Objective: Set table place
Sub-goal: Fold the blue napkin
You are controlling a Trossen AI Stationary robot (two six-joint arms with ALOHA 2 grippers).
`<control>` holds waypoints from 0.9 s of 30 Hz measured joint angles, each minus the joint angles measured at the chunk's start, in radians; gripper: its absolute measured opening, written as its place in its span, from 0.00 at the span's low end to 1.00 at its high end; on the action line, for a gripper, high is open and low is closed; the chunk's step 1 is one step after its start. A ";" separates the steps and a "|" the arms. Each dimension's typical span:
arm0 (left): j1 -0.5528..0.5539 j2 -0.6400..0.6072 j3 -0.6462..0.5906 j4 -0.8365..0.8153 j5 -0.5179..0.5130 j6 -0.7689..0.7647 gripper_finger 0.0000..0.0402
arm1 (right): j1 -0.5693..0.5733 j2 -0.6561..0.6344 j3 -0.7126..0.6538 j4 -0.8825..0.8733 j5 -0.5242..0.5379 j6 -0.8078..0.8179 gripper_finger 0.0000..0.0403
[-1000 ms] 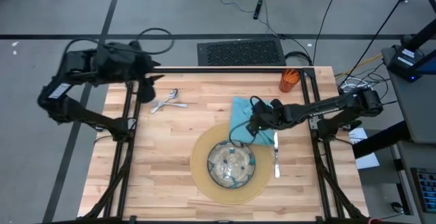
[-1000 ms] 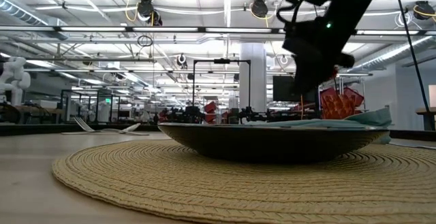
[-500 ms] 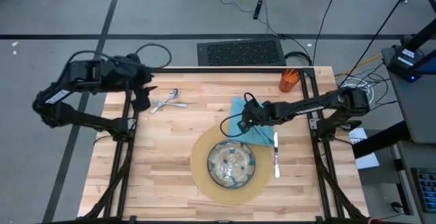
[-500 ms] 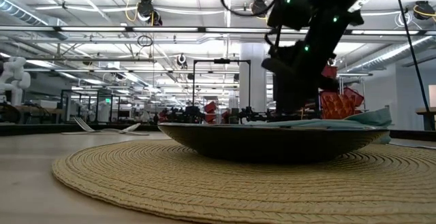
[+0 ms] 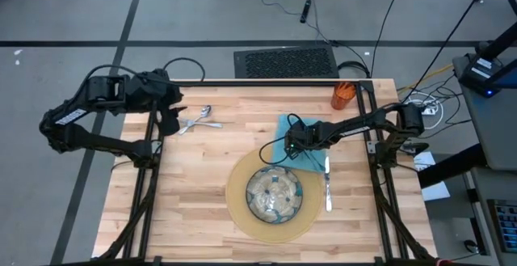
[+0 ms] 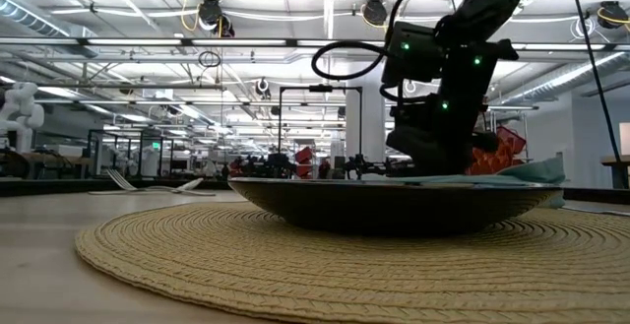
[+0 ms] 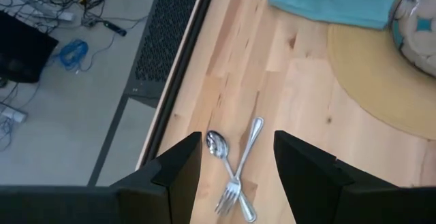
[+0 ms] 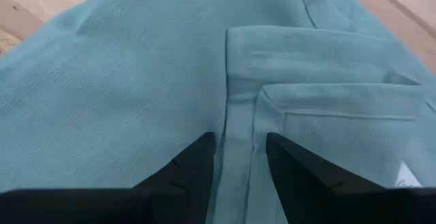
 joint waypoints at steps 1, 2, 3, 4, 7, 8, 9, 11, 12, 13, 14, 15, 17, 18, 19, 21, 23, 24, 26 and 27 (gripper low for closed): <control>0.000 0.000 0.000 0.002 0.004 -0.001 0.42 | 0.000 -0.001 0.000 0.000 0.005 -0.005 0.32; 0.000 0.000 0.000 0.003 0.007 -0.001 0.42 | 0.001 -0.001 0.001 0.000 0.009 -0.010 0.31; 0.000 0.000 0.000 0.006 0.007 -0.001 0.42 | 0.001 -0.001 0.002 -0.004 0.013 -0.016 0.30; 0.000 0.000 0.000 0.009 0.007 -0.001 0.42 | 0.001 -0.001 0.004 -0.006 0.015 -0.025 0.29; 0.000 0.000 0.000 0.009 0.007 -0.001 0.42 | 0.000 -0.001 0.005 -0.006 0.015 -0.036 0.23; 0.000 0.000 0.000 0.009 0.007 -0.001 0.42 | 0.001 -0.002 0.005 -0.006 0.013 -0.043 0.21; 0.000 0.000 0.000 0.009 0.007 -0.001 0.42 | 0.001 -0.006 0.005 -0.006 0.013 -0.050 0.20; 0.000 0.000 0.000 0.009 0.008 -0.001 0.42 | 0.001 -0.021 0.005 -0.007 0.012 -0.056 0.17; 0.000 0.000 0.000 0.009 0.008 -0.001 0.42 | 0.001 -0.032 0.005 -0.006 0.013 -0.062 0.17; 0.000 0.000 0.000 0.009 0.008 -0.001 0.42 | 0.001 -0.041 0.005 -0.007 0.015 -0.067 0.16; 0.000 0.000 0.000 0.009 0.008 -0.001 0.42 | 0.000 -0.049 0.005 -0.007 0.016 -0.072 0.16; 0.000 0.000 0.000 0.009 0.008 -0.001 0.42 | 0.000 -0.058 0.005 -0.010 0.017 -0.073 0.16; 0.000 0.000 0.000 0.009 0.008 -0.001 0.42 | -0.001 -0.067 0.005 -0.015 0.027 -0.076 0.16; 0.000 0.000 0.000 0.009 0.008 -0.001 0.42 | -0.003 -0.067 0.006 -0.018 0.027 -0.076 0.16; 0.000 0.000 0.000 0.009 0.008 -0.002 0.42 | -0.004 -0.066 0.006 -0.025 0.024 -0.076 0.16; 0.000 0.000 0.000 0.009 0.008 -0.003 0.42 | -0.004 -0.060 0.006 -0.034 0.022 -0.079 0.16; 0.000 0.000 0.000 0.009 0.008 -0.003 0.42 | -0.004 -0.058 0.006 -0.045 0.020 -0.085 0.16; 0.000 0.000 0.000 0.009 0.008 -0.003 0.42 | -0.004 -0.058 0.006 -0.045 0.020 -0.093 0.16; 0.000 0.000 0.000 0.009 0.008 -0.003 0.42 | -0.004 -0.058 0.006 -0.041 0.020 -0.103 0.16; 0.000 0.000 0.000 0.009 0.008 -0.003 0.42 | -0.004 -0.058 0.006 -0.041 0.020 -0.105 0.16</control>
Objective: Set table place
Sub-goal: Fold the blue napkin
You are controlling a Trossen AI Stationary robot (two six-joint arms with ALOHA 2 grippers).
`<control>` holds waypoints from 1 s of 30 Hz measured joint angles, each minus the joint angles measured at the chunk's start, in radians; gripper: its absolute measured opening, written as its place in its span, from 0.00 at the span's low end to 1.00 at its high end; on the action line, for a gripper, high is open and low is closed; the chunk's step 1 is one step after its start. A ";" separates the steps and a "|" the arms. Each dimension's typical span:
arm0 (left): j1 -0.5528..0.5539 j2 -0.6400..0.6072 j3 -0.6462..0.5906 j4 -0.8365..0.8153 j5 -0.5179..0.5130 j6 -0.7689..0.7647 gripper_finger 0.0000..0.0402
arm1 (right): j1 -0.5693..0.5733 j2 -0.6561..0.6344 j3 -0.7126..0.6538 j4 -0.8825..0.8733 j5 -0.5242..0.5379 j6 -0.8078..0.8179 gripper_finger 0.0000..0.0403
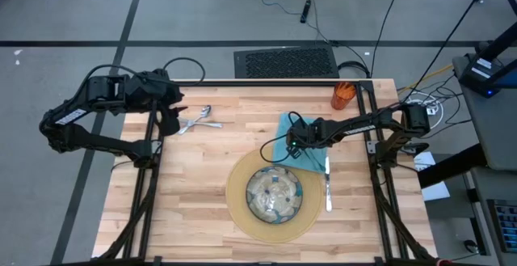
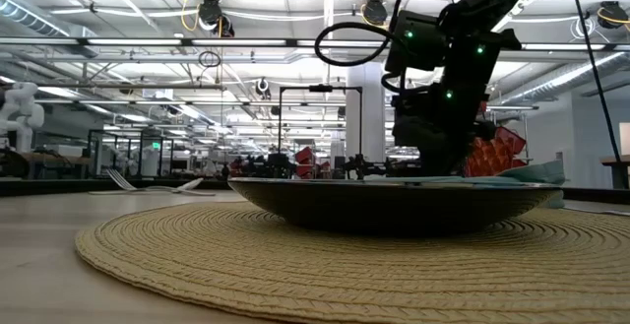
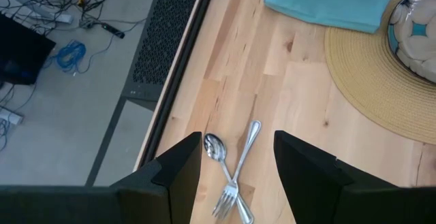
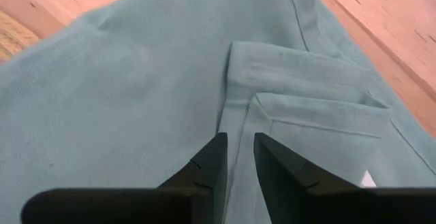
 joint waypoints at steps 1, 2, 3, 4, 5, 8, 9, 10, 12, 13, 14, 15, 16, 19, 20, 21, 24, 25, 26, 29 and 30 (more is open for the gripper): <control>0.000 0.000 0.000 0.000 0.000 0.000 0.42 | 0.000 0.000 0.000 0.003 0.000 -0.001 0.16; 0.000 0.000 0.000 0.000 0.000 0.000 0.42 | 0.000 0.000 0.000 0.005 -0.001 -0.002 0.16; 0.000 0.000 0.000 0.000 0.000 0.000 0.42 | 0.000 0.000 0.000 0.007 -0.001 -0.009 0.16; 0.000 0.000 0.000 0.000 0.000 0.000 0.42 | 0.000 0.000 0.000 0.014 -0.001 -0.015 0.17; 0.000 0.000 0.000 0.000 0.000 0.000 0.42 | 0.000 0.000 0.000 0.021 -0.001 -0.019 0.18; 0.000 0.000 0.000 0.000 0.008 -0.018 0.42 | 0.000 0.000 0.000 0.021 -0.001 -0.020 0.26; 0.000 0.000 0.000 0.000 0.029 -0.026 0.42 | -0.002 0.000 0.000 0.016 -0.001 -0.018 0.28; 0.000 0.000 0.000 0.001 0.054 -0.034 0.42 | -0.004 0.000 0.000 0.008 0.005 -0.013 0.31; -0.002 0.000 -0.015 0.031 0.091 -0.054 0.42 | -0.007 0.000 0.000 -0.015 0.017 0.002 0.36; -0.002 0.000 -0.033 0.057 0.103 -0.064 0.42 | -0.008 0.000 0.000 -0.025 0.020 0.004 0.38; -0.002 0.000 -0.056 0.082 0.108 -0.072 0.42 | -0.008 0.000 0.000 -0.032 0.023 0.006 0.39; -0.002 0.000 -0.082 0.108 0.115 -0.076 0.42 | -0.008 0.000 0.000 -0.036 0.023 0.007 0.39; -0.002 0.000 -0.109 0.135 0.119 -0.075 0.42 | -0.008 0.000 0.000 -0.037 0.023 0.007 0.39; -0.002 0.002 -0.192 0.233 0.125 -0.070 0.42 | -0.008 0.000 0.000 -0.034 0.019 0.007 0.39; -0.002 0.003 -0.215 0.256 0.137 -0.067 0.42 | -0.008 0.000 0.000 -0.033 0.019 0.007 0.38; -0.002 0.003 -0.232 0.271 0.146 -0.062 0.42 | -0.006 0.000 0.000 -0.034 0.019 0.007 0.37; -0.002 0.005 -0.252 0.292 0.155 -0.051 0.42 | -0.006 0.000 0.000 -0.037 0.019 0.005 0.37; -0.002 0.006 -0.255 0.291 0.156 -0.051 0.42 | -0.006 0.000 0.000 -0.035 0.018 0.004 0.36; -0.002 0.006 -0.256 0.291 0.156 -0.051 0.42 | -0.006 0.000 0.000 -0.030 0.018 0.003 0.36; -0.002 0.004 -0.256 0.298 0.157 -0.057 0.42 | -0.006 0.017 0.000 -0.015 0.012 -0.001 0.36; -0.002 0.000 -0.256 0.298 0.160 -0.065 0.42 | -0.006 0.030 0.000 -0.009 0.003 -0.001 0.36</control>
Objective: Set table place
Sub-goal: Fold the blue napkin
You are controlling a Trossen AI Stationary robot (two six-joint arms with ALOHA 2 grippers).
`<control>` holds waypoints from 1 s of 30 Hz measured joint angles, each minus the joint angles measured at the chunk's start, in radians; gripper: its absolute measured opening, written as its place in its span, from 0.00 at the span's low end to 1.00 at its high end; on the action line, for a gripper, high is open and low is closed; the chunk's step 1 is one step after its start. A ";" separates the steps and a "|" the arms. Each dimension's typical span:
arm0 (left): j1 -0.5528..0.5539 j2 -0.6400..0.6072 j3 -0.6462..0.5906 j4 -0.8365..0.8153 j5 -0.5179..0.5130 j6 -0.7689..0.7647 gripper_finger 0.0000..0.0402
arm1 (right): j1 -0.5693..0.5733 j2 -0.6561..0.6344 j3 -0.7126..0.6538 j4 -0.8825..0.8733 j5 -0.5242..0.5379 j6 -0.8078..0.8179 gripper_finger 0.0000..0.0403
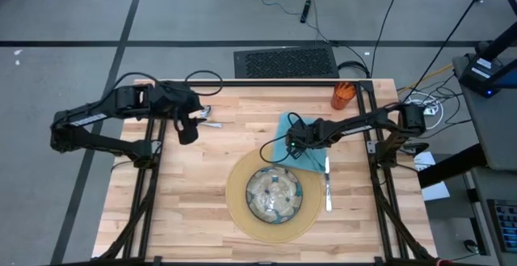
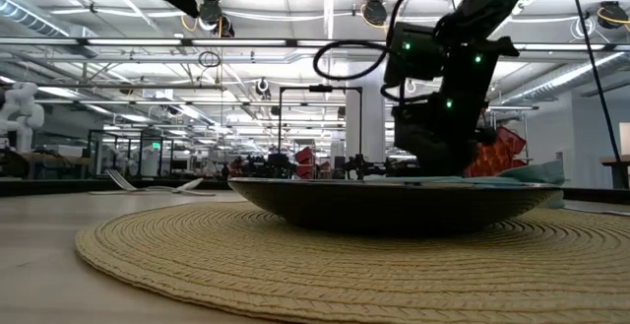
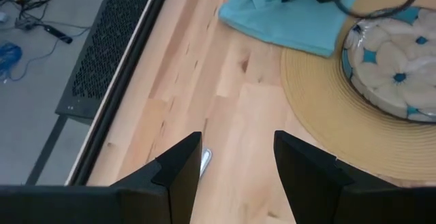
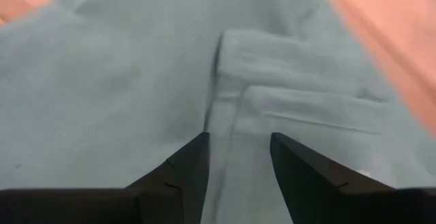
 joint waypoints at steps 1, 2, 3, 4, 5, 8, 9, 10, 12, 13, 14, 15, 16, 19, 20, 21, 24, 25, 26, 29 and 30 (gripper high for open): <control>0.000 -0.002 0.000 0.000 0.006 -0.007 0.42 | 0.000 0.013 0.000 0.010 -0.013 -0.001 0.36; 0.000 -0.004 0.000 0.000 0.012 -0.011 0.42 | 0.000 0.027 0.001 0.019 -0.014 -0.001 0.36; 0.000 -0.004 0.000 0.001 0.015 -0.011 0.42 | 0.001 0.038 0.002 0.023 -0.007 -0.001 0.36; -0.002 -0.004 0.000 0.002 0.016 -0.012 0.42 | 0.002 0.049 0.003 0.024 -0.003 -0.001 0.36; -0.006 -0.004 0.000 0.001 0.016 -0.013 0.42 | 0.002 0.062 0.004 0.027 0.003 0.002 0.36; -0.014 -0.003 -0.009 0.012 0.016 -0.013 0.42 | 0.001 0.074 0.005 0.034 0.020 0.004 0.34; -0.015 -0.003 -0.010 0.013 0.016 -0.013 0.42 | 0.002 0.073 0.004 0.038 0.027 0.004 0.32; -0.015 -0.003 -0.012 0.016 0.016 -0.013 0.42 | 0.005 0.067 0.003 0.040 0.028 0.003 0.29; -0.015 -0.003 -0.019 0.019 0.016 -0.013 0.42 | 0.009 0.059 0.003 0.050 0.027 -0.009 0.22; -0.015 -0.003 -0.024 0.026 0.016 -0.013 0.42 | 0.009 0.054 0.002 0.052 0.025 -0.017 0.18; -0.015 -0.003 -0.029 0.037 0.016 -0.013 0.42 | 0.008 0.049 0.001 0.049 0.022 -0.025 0.13; -0.015 -0.003 -0.033 0.049 0.016 -0.013 0.42 | 0.008 0.047 0.000 0.047 0.019 -0.036 0.08; -0.015 -0.003 -0.038 0.061 0.016 -0.013 0.42 | 0.007 0.045 -0.001 0.046 0.017 -0.044 0.04; -0.015 -0.003 -0.063 0.100 0.016 -0.013 0.42 | 0.007 0.040 -0.001 0.045 0.014 -0.049 0.02; -0.015 -0.003 -0.080 0.124 0.016 -0.014 0.42 | 0.007 0.040 -0.001 0.044 0.014 -0.049 0.02; -0.015 -0.003 -0.102 0.150 0.016 -0.014 0.42 | 0.007 0.039 -0.001 0.045 0.014 -0.050 0.02; -0.020 0.009 -0.182 0.231 0.029 -0.031 0.42 | 0.009 0.039 -0.001 0.045 0.015 -0.052 0.01; -0.020 0.019 -0.210 0.269 0.049 -0.032 0.42 | 0.010 0.039 -0.001 0.045 0.015 -0.052 0.01; -0.021 0.032 -0.242 0.304 0.068 -0.033 0.42 | 0.010 0.039 -0.001 0.045 0.015 -0.053 0.00; -0.026 0.094 -0.322 0.449 0.103 -0.033 0.42 | 0.010 0.039 -0.001 0.045 0.015 -0.056 0.00; -0.026 0.115 -0.343 0.514 0.119 -0.033 0.42 | 0.010 0.039 -0.001 0.045 0.015 -0.056 0.00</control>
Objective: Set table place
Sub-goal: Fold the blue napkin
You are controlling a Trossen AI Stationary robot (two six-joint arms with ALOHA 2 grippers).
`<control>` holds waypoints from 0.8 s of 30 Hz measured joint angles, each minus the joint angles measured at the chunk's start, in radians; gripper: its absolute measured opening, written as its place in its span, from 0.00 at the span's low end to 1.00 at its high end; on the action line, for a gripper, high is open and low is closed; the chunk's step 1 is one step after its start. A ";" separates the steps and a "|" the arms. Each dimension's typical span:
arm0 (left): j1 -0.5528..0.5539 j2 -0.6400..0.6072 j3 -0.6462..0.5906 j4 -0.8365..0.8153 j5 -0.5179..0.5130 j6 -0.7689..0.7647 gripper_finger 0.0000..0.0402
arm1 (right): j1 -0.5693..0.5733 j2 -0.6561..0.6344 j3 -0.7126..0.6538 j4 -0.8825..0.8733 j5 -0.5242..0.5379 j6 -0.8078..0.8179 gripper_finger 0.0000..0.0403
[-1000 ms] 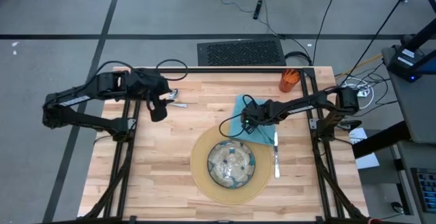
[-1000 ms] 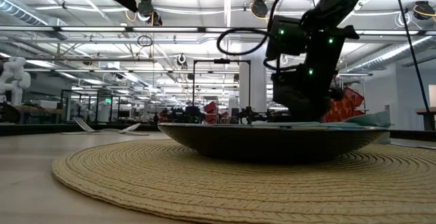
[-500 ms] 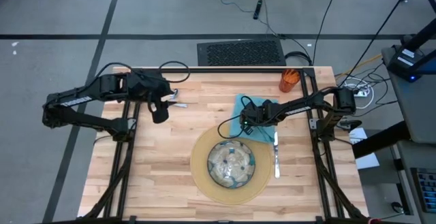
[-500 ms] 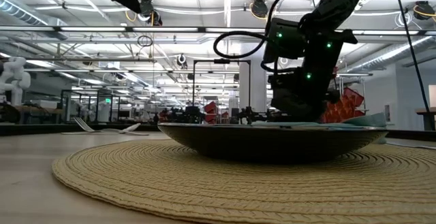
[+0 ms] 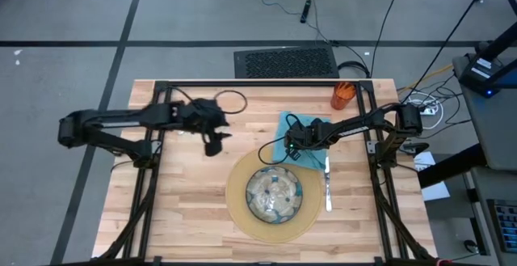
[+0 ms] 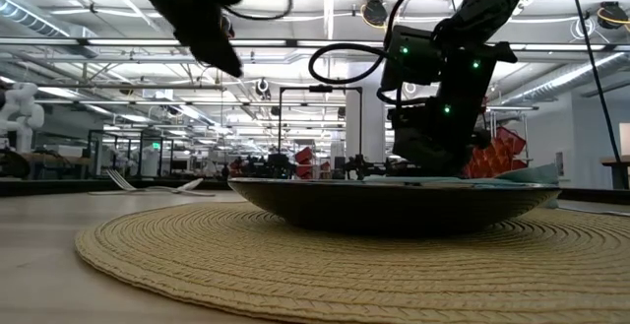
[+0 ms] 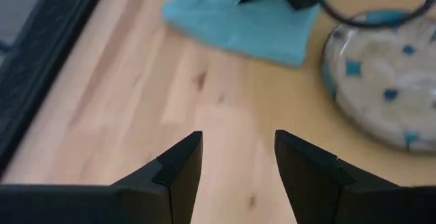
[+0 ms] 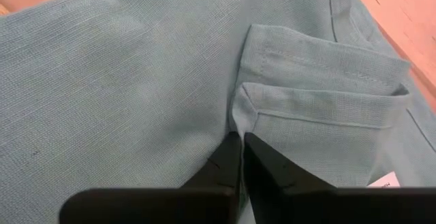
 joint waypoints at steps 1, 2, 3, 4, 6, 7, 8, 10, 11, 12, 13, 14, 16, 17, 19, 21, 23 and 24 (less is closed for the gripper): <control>0.000 0.024 -0.017 0.054 0.022 0.000 0.42 | 0.000 0.000 0.000 0.000 0.000 0.000 0.00; 0.000 0.050 -0.029 0.112 0.052 -0.002 0.42 | 0.000 0.000 0.000 0.000 0.000 0.000 0.00; 0.000 0.078 -0.038 0.174 0.081 -0.004 0.42 | 0.000 -0.003 0.000 0.000 0.000 0.000 0.00; 0.000 0.110 -0.045 0.231 0.104 -0.006 0.42 | 0.000 -0.004 0.000 0.003 0.000 0.000 0.00; 0.000 0.182 -0.053 0.322 0.132 -0.006 0.42 | 0.000 -0.009 0.000 0.016 0.000 0.000 0.00; 0.000 0.219 -0.054 0.357 0.137 -0.005 0.42 | 0.000 -0.013 0.000 0.019 0.002 0.000 0.00; 0.000 0.257 -0.055 0.400 0.143 -0.004 0.42 | 0.000 -0.018 0.000 0.026 0.007 0.000 0.00; 0.003 0.325 -0.055 0.482 0.165 -0.004 0.42 | 0.000 -0.027 0.000 0.030 0.019 0.000 0.00; 0.004 0.358 -0.055 0.515 0.175 -0.005 0.42 | 0.000 -0.034 0.000 0.029 0.023 0.000 0.00; 0.006 0.391 -0.055 0.554 0.183 -0.006 0.42 | 0.001 -0.041 0.000 0.027 0.024 -0.001 0.00; 0.007 0.423 -0.055 0.587 0.185 -0.006 0.42 | 0.001 -0.048 0.000 0.028 0.030 -0.005 0.00; 0.008 0.452 -0.055 0.615 0.189 -0.007 0.42 | 0.002 -0.056 0.000 0.029 0.035 -0.007 0.00; 0.010 0.509 -0.055 0.698 0.212 -0.026 0.42 | 0.002 -0.070 0.000 0.028 0.054 -0.012 0.00; 0.011 0.532 -0.055 0.744 0.229 -0.034 0.42 | 0.003 -0.077 0.000 0.028 0.058 -0.013 0.00; 0.011 0.575 -0.055 0.844 0.261 -0.062 0.42 | 0.003 -0.086 0.000 0.034 0.064 -0.016 0.00; 0.011 0.616 -0.054 0.943 0.287 -0.095 0.42 | -0.001 -0.086 0.000 0.034 0.058 -0.016 0.00; 0.011 0.651 -0.053 1.029 0.314 -0.130 0.42 | -0.005 -0.086 0.000 0.032 0.047 -0.014 0.00; 0.011 0.671 -0.047 1.058 0.322 -0.143 0.42 | -0.005 -0.086 0.000 0.032 0.046 -0.014 0.00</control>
